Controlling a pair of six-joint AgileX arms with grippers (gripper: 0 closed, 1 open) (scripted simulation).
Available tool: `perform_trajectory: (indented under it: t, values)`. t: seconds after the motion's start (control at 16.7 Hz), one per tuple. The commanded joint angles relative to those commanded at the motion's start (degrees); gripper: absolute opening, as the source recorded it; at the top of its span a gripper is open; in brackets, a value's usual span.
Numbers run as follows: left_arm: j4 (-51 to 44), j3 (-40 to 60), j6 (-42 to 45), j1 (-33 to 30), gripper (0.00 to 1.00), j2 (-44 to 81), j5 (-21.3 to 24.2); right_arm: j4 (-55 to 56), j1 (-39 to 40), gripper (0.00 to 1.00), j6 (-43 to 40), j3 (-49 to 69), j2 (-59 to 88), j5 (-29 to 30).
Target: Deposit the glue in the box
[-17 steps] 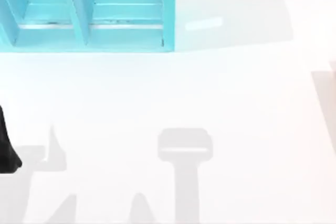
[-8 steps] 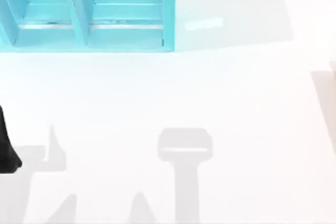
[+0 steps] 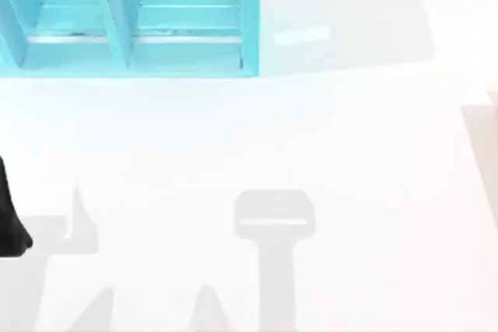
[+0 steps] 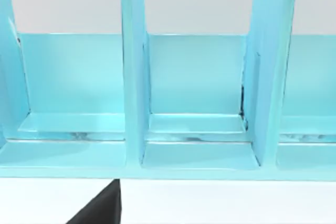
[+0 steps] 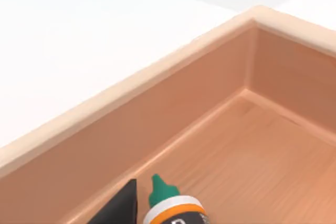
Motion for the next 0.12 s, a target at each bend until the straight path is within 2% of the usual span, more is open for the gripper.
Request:
perform_trajectory:
  t: [0.12]
  values:
    - [0.0,0.0,0.0,0.0,1.0,0.0,0.0,0.0,0.0,1.0,0.0,0.0,0.0,0.0]
